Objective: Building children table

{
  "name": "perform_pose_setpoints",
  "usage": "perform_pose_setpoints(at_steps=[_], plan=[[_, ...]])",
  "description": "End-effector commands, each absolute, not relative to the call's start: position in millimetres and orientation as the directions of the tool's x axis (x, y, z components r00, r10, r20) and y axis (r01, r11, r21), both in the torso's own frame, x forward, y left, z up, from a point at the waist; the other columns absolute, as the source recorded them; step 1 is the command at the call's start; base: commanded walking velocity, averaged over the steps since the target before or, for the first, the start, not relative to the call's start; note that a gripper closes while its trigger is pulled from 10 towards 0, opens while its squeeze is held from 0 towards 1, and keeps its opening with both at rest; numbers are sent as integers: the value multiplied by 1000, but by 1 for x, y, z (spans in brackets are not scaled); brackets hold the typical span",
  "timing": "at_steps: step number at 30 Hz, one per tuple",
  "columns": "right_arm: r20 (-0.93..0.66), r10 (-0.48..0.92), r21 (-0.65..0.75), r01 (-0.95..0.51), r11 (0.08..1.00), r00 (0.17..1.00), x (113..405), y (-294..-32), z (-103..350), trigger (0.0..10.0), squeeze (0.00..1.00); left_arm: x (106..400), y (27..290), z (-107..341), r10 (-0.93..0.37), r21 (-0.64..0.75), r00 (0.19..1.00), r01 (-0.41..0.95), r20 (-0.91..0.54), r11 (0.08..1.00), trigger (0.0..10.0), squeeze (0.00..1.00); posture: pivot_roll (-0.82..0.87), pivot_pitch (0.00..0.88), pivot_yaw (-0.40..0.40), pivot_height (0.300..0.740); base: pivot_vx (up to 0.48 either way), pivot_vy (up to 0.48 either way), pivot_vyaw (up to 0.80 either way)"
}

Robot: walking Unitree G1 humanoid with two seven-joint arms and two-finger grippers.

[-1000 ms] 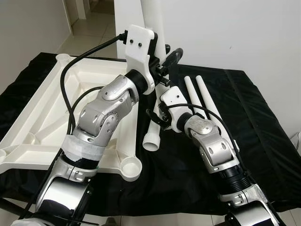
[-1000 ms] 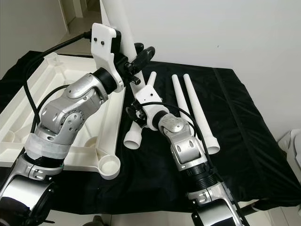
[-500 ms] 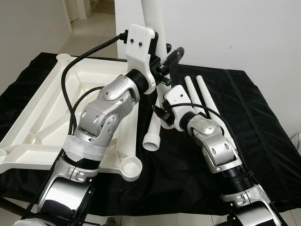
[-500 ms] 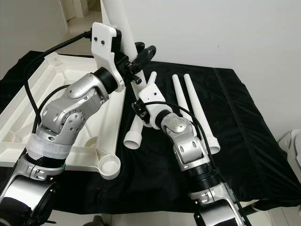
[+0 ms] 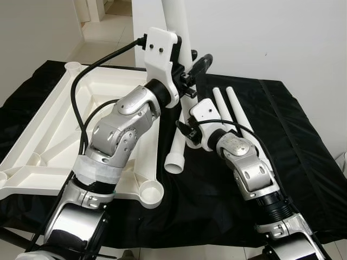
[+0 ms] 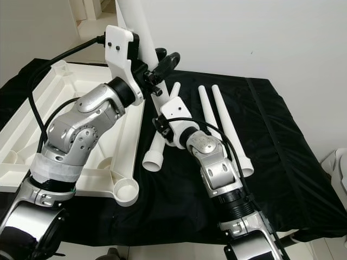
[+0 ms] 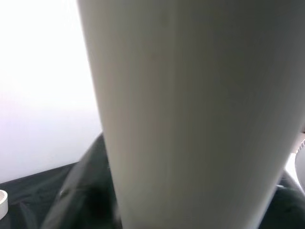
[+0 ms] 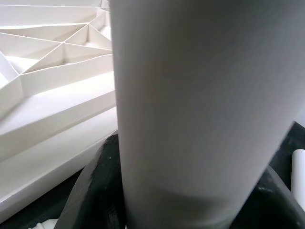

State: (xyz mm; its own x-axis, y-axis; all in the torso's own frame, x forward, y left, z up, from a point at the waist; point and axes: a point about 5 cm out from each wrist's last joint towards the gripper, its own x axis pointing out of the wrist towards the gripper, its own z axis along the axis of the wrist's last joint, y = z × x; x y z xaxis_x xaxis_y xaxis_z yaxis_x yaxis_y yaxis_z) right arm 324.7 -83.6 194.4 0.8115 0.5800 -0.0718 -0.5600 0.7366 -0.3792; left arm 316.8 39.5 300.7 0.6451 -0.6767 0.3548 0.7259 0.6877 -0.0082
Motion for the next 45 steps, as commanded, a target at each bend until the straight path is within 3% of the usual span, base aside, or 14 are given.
perform_pose_setpoints(at_steps=[1,2,3,4,18,19,22,23,26,27,32,35,36,45], plan=[[-58,602,-393,-573,719,796,322,-78,194,10000,0,314,34,304,-740,25,577,783,345,622,10000,1000,97,0,-13,740,0,0,0],[-58,602,-393,-573,719,796,322,-78,194,10000,0,314,34,304,-740,25,577,783,345,622,10000,1000,97,0,-13,740,0,0,0],[-55,597,-384,-569,727,800,323,-79,194,10000,0,314,34,304,-741,28,576,783,345,621,10000,643,96,0,-14,740,0,0,0],[-47,575,-345,-554,758,817,325,-80,194,10000,0,311,34,304,-753,33,559,795,347,605,10000,0,96,0,-15,740,0,0,0],[5,479,-239,-464,853,878,333,-85,197,10000,0,299,35,293,-790,19,513,835,336,550,10000,0,98,0,-16,740,0,0,0],[5,478,-239,-463,853,878,333,-86,197,10000,0,299,35,293,-790,10,511,837,338,546,10000,1000,98,0,-17,740,0,0,0],[6,476,-236,-461,856,880,333,-87,197,10000,0,300,36,294,-786,10,517,833,338,553,10000,1000,98,0,-19,740,0,0,0],[7,469,-230,-455,860,883,334,-88,197,10000,0,300,37,294,-782,11,524,828,339,560,10000,565,98,0,-19,740,0,0,0],[7,466,-228,-452,862,885,334,-89,197,10000,0,300,37,294,-781,12,524,828,339,561,10000,565,98,0,-19,740,0,0,0],[9,459,-226,-446,866,888,334,-90,197,10000,0,300,37,294,-782,13,523,828,339,560,10000,0,98,0,-20,740,0,0,0],[27,335,-138,-329,934,942,341,-104,197,10000,0,296,41,285,-778,-4,541,822,319,570,10000,0,96,0,-20,740,0,0,0],[27,335,-138,-329,934,942,341,-104,197,10000,0,296,41,285,-778,-4,541,822,319,570,10000,0,96,0,-20,740,0,0,0],[47,236,-71,-232,970,971,345,-119,198,10000,0,292,45,273,-784,-11,549,821,288,571,10000,0,96,0,-21,740,0,0,0],[102,135,2,-136,991,986,348,-135,206,10000,0,287,52,252,-789,-8,576,809,215,588,10000,0,98,0,-22,740,0,0,0]])
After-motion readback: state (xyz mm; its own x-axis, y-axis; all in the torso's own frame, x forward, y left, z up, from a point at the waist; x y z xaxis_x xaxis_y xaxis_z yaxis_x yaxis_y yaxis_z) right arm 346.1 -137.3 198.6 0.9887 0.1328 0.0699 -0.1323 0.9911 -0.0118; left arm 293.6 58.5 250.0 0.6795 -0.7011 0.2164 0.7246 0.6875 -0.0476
